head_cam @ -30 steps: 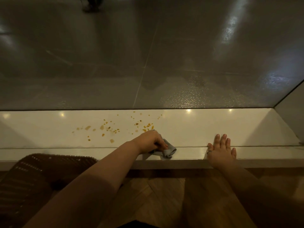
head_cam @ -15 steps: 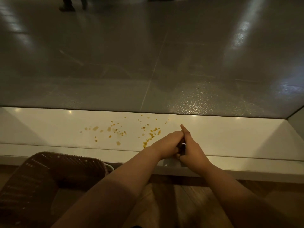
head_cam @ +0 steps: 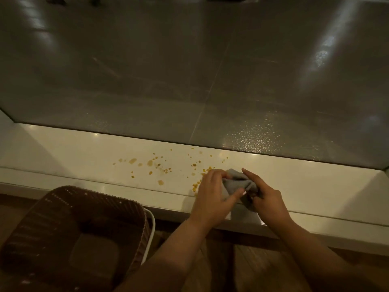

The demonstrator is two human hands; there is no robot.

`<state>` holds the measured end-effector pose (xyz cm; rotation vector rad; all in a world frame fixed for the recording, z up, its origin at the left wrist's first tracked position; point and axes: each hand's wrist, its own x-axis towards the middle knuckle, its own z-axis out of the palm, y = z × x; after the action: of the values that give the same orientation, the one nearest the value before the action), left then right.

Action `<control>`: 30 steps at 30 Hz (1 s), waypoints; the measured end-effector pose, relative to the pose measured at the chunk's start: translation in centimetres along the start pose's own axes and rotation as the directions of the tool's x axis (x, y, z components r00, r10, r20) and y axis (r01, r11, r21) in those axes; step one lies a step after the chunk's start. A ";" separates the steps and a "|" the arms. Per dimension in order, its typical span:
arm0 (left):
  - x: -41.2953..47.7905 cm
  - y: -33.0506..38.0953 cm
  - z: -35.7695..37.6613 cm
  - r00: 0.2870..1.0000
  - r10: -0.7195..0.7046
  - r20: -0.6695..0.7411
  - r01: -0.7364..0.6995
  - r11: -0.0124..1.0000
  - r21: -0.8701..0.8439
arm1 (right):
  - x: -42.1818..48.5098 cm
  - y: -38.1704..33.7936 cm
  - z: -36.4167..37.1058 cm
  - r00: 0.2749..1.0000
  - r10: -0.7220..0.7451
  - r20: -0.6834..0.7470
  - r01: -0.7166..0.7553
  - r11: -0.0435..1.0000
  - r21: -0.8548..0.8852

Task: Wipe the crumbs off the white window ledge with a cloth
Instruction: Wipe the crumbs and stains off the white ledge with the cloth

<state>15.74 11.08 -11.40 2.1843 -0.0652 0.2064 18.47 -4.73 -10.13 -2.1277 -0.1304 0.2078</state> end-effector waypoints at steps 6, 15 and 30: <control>-2.9 -5.1 -2.0 0.806 -0.449 -0.387 0.513 0.855 0.076 | 2.8 -0.4 -0.9 0.979 0.124 -0.165 -0.156 0.967 -0.201; -2.6 -7.6 -4.3 0.689 -0.562 -0.458 0.681 0.719 0.142 | 7.2 1.9 -1.3 0.919 0.113 -0.377 -0.286 0.850 -0.442; -4.1 -10.8 -7.4 0.677 -0.660 -0.326 0.736 0.605 0.304 | 8.1 5.4 1.7 0.970 0.153 -0.189 -0.236 0.785 -0.573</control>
<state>12.15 23.27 -16.53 2.4110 1.0377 -0.0502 26.15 -4.82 -16.40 -2.7823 0.1268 0.1569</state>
